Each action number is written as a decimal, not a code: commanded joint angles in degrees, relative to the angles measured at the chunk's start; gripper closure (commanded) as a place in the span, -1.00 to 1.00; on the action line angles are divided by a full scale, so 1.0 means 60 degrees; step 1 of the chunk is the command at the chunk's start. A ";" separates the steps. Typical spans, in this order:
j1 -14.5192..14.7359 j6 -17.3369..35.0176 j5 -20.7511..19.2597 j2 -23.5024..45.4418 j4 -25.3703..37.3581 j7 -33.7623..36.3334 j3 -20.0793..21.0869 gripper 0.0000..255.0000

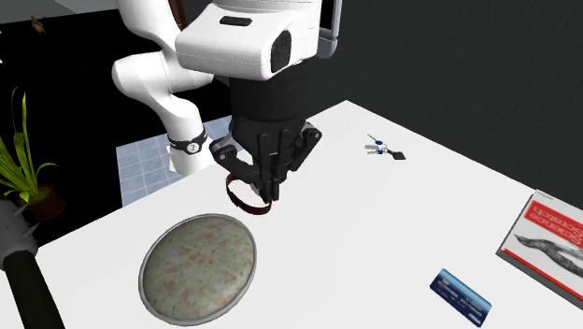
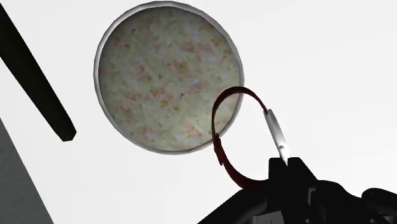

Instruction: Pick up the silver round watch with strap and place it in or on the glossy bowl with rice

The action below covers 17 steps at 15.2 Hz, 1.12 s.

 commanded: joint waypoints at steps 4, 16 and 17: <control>-0.0543 0.0151 0.0109 -0.0392 -0.0423 -0.1233 -0.0650 1.00; -0.0759 0.1443 0.0056 -0.0287 -0.1574 -0.1591 -0.0917 1.00; -0.0760 0.1569 0.0046 -0.0256 -0.1670 -0.1576 -0.0916 1.00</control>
